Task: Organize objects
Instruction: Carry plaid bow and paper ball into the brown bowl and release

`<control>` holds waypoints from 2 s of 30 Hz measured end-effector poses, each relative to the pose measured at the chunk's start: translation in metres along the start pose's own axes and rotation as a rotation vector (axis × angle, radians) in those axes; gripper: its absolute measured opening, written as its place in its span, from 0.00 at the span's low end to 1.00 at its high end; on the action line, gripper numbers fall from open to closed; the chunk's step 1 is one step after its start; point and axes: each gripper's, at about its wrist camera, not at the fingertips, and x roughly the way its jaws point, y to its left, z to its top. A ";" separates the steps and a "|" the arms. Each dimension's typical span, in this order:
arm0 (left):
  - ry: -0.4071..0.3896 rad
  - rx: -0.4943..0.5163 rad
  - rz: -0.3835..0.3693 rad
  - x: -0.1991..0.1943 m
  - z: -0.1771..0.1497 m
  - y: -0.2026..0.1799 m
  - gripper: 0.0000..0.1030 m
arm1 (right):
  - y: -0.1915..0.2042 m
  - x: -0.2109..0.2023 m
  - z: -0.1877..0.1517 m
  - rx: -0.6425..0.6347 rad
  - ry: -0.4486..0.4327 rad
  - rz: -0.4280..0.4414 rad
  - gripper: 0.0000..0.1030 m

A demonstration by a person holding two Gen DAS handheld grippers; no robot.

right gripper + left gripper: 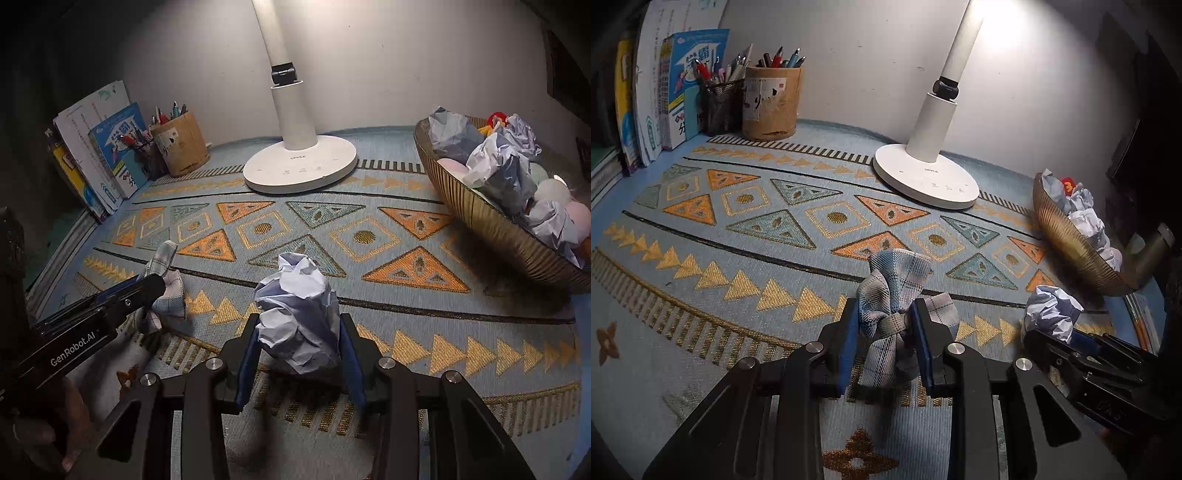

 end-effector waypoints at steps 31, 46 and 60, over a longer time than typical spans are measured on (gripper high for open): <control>-0.050 0.124 -0.154 -0.014 0.033 -0.075 0.24 | -0.048 -0.089 0.023 0.084 -0.229 0.080 0.38; 0.028 0.197 -0.390 0.087 0.107 -0.218 0.24 | -0.237 -0.100 0.108 0.391 -0.307 -0.206 0.39; 0.062 0.163 -0.433 0.074 0.099 -0.195 0.54 | -0.231 -0.100 0.088 0.376 -0.275 -0.187 0.56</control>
